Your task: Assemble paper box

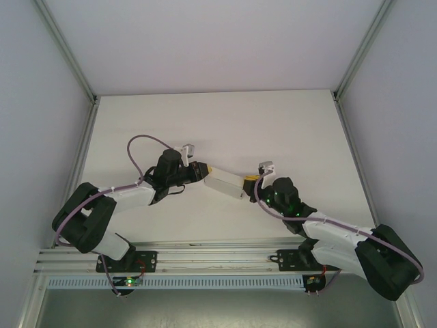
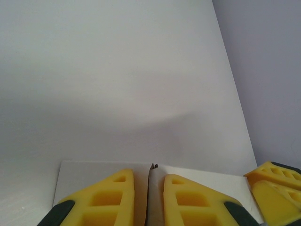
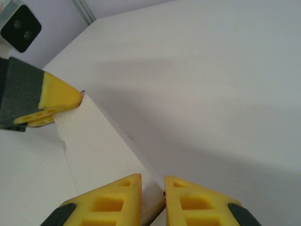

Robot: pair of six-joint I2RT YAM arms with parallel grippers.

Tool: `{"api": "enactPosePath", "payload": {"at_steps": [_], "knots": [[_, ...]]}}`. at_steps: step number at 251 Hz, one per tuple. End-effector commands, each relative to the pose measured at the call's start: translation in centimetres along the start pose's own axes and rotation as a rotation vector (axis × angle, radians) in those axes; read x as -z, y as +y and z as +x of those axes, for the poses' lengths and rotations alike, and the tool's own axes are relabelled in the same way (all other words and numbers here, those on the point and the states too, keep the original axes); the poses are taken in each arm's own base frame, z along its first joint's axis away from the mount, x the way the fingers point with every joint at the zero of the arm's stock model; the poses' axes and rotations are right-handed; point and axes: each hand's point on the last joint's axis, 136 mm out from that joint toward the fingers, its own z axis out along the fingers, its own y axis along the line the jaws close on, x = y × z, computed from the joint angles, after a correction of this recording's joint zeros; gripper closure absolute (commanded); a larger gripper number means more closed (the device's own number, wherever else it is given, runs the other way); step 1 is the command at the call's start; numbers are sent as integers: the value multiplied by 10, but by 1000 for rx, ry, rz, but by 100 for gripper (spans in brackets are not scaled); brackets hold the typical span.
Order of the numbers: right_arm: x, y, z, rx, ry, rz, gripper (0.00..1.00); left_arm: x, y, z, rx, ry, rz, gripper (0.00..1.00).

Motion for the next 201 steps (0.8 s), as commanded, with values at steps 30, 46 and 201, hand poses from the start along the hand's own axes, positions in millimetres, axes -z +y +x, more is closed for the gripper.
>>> {"api": "enactPosePath", "payload": {"at_steps": [30,46,201], "knots": [[13,-1,90,328,210,-6,91,4,81,75,161,234,-294,100],[12,7,97,381,212,-45,93,3,79,75,162,240,-285,100],[-4,0,97,488,215,64,100,-2,68,79,124,258,-191,100]]}}
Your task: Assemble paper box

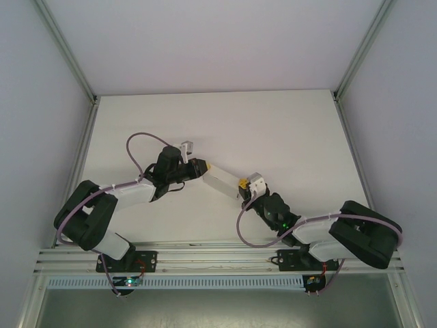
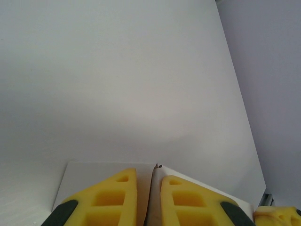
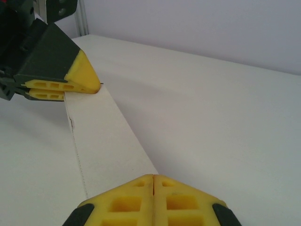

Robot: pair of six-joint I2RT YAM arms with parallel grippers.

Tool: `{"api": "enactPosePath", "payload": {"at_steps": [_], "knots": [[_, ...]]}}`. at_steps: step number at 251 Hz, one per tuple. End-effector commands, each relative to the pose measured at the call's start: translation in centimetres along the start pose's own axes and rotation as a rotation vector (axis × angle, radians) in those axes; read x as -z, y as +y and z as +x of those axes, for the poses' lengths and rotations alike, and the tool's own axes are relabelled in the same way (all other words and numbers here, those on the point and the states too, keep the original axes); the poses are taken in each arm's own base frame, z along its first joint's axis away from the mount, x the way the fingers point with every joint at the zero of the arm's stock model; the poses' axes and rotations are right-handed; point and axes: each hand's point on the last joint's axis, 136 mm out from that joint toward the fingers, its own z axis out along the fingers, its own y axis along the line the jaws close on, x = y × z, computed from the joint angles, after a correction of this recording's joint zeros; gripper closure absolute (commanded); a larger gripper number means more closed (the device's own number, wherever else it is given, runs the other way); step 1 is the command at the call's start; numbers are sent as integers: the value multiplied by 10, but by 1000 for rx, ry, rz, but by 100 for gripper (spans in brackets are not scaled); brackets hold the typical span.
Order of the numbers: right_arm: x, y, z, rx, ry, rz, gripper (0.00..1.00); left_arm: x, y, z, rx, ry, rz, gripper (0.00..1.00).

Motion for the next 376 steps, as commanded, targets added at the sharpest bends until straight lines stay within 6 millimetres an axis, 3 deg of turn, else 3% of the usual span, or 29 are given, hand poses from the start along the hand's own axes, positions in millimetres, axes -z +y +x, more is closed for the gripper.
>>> {"api": "enactPosePath", "payload": {"at_steps": [1,65,126,194,235,281,312,320,376], "knots": [[17,15,90,128,365,-112,100,1,64,91,112,273,-173,100],[13,5,84,42,355,-103,100,-5,70,99,-16,250,-97,100],[14,6,81,27,354,-120,100,-9,80,110,197,218,-65,100],[23,6,78,15,358,-138,100,-18,65,114,335,257,51,100],[23,6,78,9,361,-138,100,-13,73,110,301,246,-36,100],[18,7,80,-3,389,-132,100,-9,58,98,240,257,-54,100],[9,6,68,-49,399,-100,97,-16,50,90,230,282,-57,100],[7,6,63,-69,390,-97,94,-19,45,87,223,287,-40,92],[6,-3,31,-157,295,-34,90,-17,35,75,166,284,-88,74]]}}
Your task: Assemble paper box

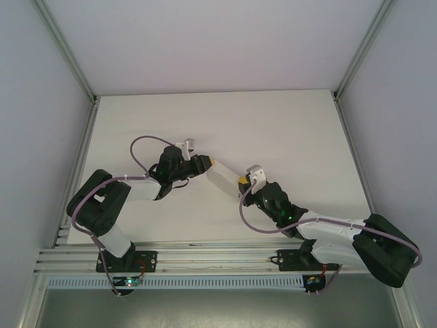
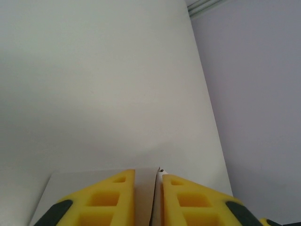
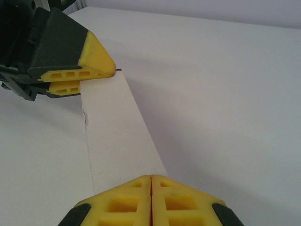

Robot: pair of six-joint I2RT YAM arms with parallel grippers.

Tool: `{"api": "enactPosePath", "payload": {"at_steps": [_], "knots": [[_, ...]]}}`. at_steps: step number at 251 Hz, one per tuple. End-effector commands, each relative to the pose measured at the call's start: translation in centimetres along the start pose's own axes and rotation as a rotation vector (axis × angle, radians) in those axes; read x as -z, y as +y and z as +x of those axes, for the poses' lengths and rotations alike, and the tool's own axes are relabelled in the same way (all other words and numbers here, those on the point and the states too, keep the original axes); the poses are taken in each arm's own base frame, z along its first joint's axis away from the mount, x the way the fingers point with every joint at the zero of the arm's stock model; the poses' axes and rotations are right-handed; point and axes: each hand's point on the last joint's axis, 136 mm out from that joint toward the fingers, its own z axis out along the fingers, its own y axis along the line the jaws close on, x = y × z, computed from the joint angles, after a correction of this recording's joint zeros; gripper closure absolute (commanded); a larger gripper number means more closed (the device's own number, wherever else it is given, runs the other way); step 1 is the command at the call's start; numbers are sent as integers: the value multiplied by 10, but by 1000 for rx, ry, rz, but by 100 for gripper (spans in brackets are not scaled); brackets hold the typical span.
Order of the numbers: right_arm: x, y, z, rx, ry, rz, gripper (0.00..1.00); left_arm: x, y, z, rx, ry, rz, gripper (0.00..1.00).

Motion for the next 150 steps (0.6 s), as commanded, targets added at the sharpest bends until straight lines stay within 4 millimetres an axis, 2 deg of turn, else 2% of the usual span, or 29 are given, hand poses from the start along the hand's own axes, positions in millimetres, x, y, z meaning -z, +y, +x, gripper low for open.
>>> {"api": "enactPosePath", "payload": {"at_steps": [1,46,66,78,105,121,150], "knots": [[5,-1,36,-42,149,1,90,10,50,82,101,294,-219,73],[5,1,25,-52,128,-3,84,17,42,78,55,288,-236,63],[3,1,23,-60,136,3,75,15,37,75,46,291,-233,56],[3,-1,23,-64,140,15,75,14,35,72,39,292,-232,52],[2,-6,17,-90,126,44,72,12,28,66,20,292,-229,49],[3,-11,16,-110,124,61,65,14,21,61,0,282,-220,41],[7,-16,7,-148,95,73,62,20,12,50,-42,255,-236,27]]}}
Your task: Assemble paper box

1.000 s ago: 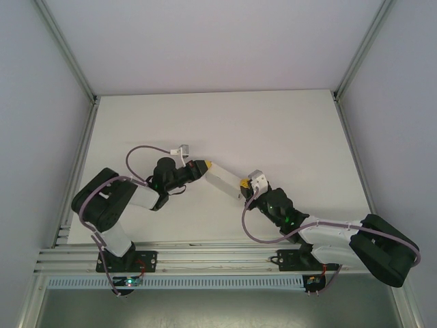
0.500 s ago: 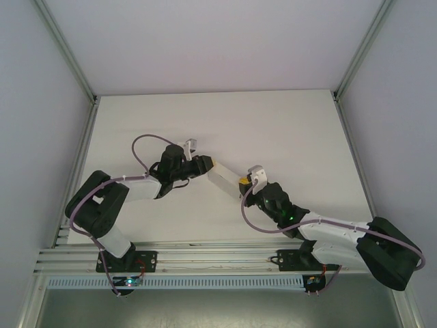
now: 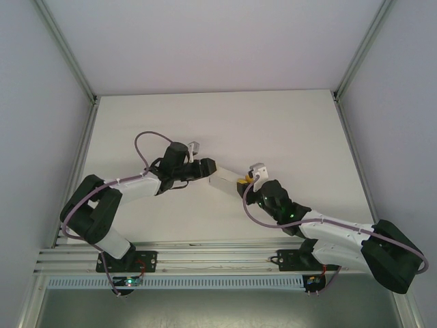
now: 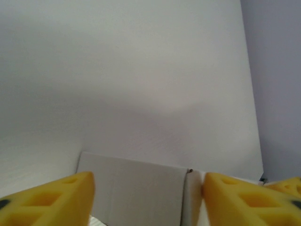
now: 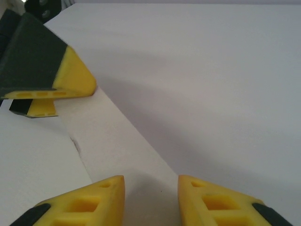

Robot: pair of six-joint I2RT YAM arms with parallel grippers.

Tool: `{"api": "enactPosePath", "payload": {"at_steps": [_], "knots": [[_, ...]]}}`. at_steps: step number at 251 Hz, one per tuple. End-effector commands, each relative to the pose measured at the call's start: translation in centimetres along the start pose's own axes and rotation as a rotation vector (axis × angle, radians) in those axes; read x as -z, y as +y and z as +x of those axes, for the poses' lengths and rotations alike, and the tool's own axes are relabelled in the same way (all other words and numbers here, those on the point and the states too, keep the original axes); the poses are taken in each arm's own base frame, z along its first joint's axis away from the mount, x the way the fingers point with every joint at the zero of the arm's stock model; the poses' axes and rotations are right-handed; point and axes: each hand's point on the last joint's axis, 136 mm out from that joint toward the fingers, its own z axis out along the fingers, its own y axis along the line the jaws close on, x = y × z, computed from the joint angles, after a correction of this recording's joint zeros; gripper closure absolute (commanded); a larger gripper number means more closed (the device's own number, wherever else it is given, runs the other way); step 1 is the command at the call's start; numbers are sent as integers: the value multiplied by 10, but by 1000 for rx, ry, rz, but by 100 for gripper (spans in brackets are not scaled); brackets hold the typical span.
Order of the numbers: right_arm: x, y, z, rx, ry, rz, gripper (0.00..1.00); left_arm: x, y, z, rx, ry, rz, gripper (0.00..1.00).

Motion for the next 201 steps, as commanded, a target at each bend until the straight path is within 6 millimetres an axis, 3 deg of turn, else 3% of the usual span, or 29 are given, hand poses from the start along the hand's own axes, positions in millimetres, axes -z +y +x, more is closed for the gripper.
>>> {"api": "enactPosePath", "payload": {"at_steps": [1,20,24,28,51,92,113,125,165,201], "knots": [[3,-10,9,-51,51,39,61,7,8,28,-22,103,-80,26],[5,-15,5,-82,40,50,53,14,3,20,-51,80,-103,11],[5,-12,-7,-93,18,45,53,15,1,18,-55,76,-106,2],[5,-13,-9,-99,14,43,52,16,0,16,-64,70,-109,0],[9,-13,-17,-121,2,26,43,24,-13,5,-100,39,-103,0],[15,-14,-27,-144,2,5,38,48,-26,-18,-171,-45,-168,0],[20,-15,-31,-129,9,-7,18,66,-29,-29,-210,-97,-219,0],[23,-13,-36,-102,11,-37,2,79,-26,-35,-228,-130,-278,0],[37,20,-54,168,43,-260,2,139,6,-54,-242,-247,-621,0],[40,40,-55,437,159,-386,2,178,30,-50,-215,-264,-834,0]]}}
